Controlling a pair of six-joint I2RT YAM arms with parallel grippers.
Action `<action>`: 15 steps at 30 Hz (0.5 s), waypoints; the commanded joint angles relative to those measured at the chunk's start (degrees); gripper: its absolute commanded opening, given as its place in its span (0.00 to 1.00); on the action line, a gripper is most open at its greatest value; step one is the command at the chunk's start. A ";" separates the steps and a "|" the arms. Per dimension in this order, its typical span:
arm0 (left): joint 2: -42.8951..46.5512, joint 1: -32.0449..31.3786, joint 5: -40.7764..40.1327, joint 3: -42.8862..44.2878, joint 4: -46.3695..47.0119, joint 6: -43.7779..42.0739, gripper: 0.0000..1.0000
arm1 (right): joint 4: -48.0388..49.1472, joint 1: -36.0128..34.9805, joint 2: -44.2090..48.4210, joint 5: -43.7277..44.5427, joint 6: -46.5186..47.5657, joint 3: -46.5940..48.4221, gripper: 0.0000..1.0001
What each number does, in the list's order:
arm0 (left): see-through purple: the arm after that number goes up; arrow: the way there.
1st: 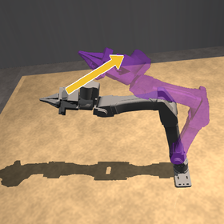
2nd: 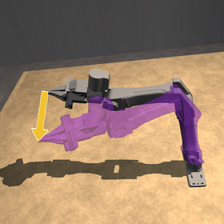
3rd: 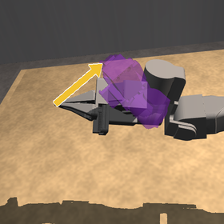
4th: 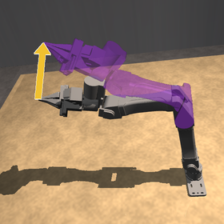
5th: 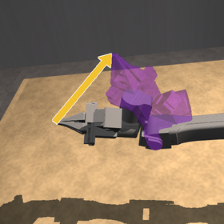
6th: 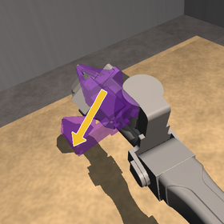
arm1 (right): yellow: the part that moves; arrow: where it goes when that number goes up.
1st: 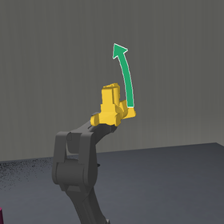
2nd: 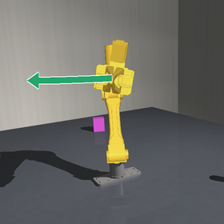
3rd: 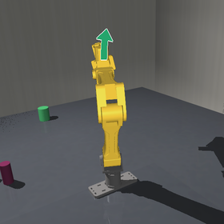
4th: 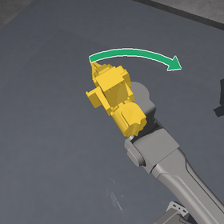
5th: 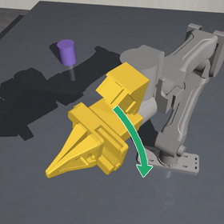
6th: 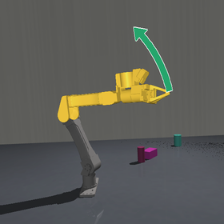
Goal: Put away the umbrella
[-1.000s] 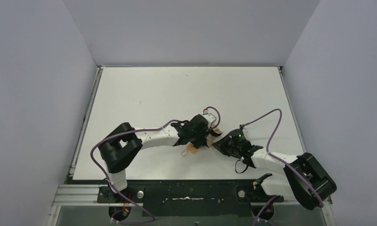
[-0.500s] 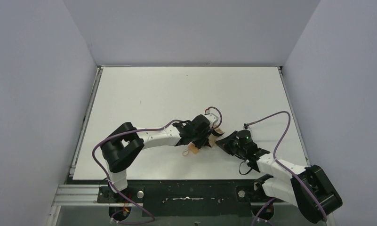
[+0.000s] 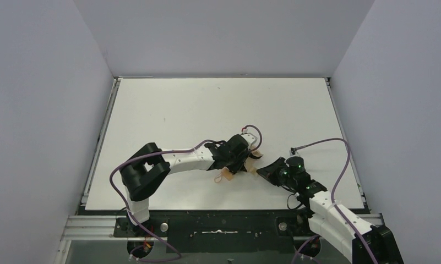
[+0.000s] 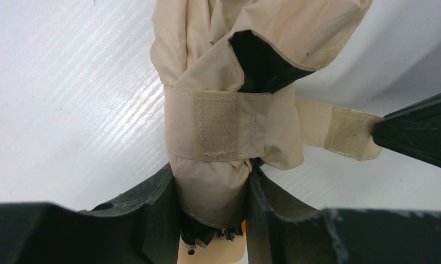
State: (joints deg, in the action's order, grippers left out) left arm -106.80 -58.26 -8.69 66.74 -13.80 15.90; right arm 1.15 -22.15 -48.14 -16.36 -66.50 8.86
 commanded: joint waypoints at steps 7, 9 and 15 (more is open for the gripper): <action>-6.13 0.86 -6.05 -3.77 -15.97 -0.62 0.00 | 3.11 4.01 10.58 -9.12 -1.61 -1.44 0.00; -6.09 0.82 -6.16 -3.86 -16.02 -0.62 0.00 | 9.02 4.13 10.31 -10.19 -3.63 -2.18 0.00; -6.03 0.48 -6.25 -4.08 -15.45 -1.60 0.00 | 25.55 4.24 2.62 -11.90 -6.62 -0.60 0.00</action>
State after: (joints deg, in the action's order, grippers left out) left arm -107.13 -58.78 -8.58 67.16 -14.15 16.08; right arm 7.75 -18.33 -41.89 -24.12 -69.47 5.80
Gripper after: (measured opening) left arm 0.340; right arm 0.022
